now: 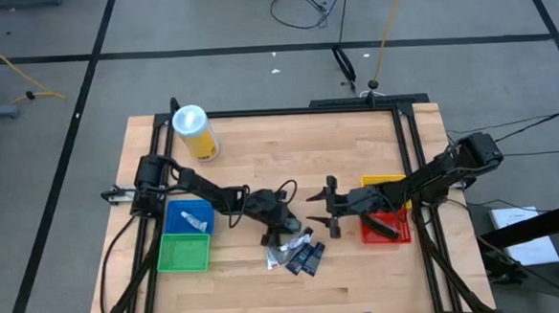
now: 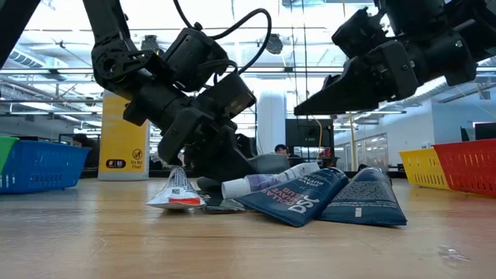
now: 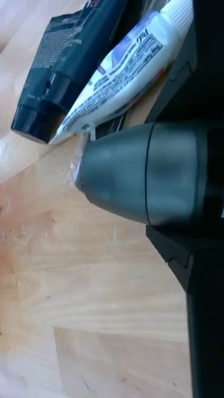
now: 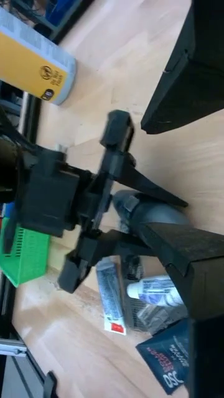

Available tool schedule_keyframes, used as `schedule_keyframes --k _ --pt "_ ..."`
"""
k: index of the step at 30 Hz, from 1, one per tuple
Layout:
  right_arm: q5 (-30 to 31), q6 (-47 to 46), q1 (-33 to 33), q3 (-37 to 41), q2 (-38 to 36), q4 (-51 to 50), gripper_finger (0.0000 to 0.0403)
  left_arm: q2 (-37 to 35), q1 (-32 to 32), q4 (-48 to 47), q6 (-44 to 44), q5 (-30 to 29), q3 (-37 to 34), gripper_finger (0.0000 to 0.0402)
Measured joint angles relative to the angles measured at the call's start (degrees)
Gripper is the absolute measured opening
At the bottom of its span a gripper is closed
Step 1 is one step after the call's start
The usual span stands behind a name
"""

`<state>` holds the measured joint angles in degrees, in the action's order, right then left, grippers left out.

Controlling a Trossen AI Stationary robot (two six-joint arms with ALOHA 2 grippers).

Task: Pick & Place Travel size toiletries
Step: Put the black deodorant into the yellow basket

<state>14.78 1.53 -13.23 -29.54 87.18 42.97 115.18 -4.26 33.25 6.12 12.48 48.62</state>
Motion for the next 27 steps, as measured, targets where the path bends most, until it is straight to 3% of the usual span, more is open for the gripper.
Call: schedule_keyframes --k 8,12,15,21,27 --pt "-2.88 -4.89 0.02 0.0 0.02 -2.17 0.0249 -0.15 1.22 1.14 -8.82 -0.16 2.04 0.023" --pt "-3.01 0.03 0.02 0.0 0.08 -1.98 0.0282 -0.18 2.59 -2.1 -12.21 4.16 5.64 0.0231" --pt "-2.95 9.32 -0.08 0.01 1.19 -1.3 0.0306 -0.18 3.4 -4.6 -14.06 7.28 8.52 0.0231" --pt "-3.02 26.0 -0.47 0.02 1.87 -1.6 0.0312 -0.26 4.52 -8.35 -14.26 8.56 11.96 0.0231" --pt "-0.38 24.52 -0.93 0.02 1.88 -2.05 0.0301 -0.26 5.24 -7.91 -13.68 7.59 12.46 0.0231"
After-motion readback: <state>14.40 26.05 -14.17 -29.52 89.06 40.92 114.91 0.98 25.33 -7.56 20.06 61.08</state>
